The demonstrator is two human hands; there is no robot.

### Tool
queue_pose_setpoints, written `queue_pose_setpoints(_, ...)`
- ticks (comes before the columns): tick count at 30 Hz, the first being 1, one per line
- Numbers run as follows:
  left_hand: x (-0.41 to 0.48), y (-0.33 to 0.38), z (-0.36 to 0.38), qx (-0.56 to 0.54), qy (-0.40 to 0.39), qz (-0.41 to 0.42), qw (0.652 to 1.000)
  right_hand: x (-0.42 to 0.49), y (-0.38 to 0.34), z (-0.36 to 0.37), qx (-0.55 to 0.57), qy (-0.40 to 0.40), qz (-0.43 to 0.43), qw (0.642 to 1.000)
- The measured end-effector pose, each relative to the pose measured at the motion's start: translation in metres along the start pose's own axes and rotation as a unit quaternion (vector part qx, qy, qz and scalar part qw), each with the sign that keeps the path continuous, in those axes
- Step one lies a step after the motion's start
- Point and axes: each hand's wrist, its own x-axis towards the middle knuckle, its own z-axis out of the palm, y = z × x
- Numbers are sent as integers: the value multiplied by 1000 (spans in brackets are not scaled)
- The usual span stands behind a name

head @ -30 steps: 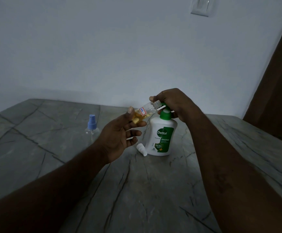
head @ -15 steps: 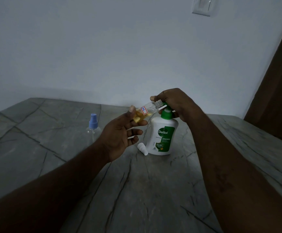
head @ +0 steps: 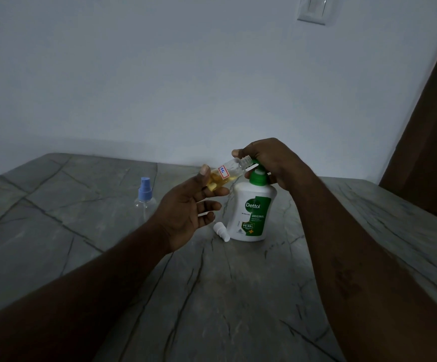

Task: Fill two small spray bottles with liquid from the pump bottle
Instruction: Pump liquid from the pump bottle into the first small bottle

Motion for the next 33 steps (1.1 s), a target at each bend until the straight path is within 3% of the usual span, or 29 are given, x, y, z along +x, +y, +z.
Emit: queue_pose_setpoints(33,0,0,-2,13,-8,1,1000,-5,-1,2,0,0,1,1000)
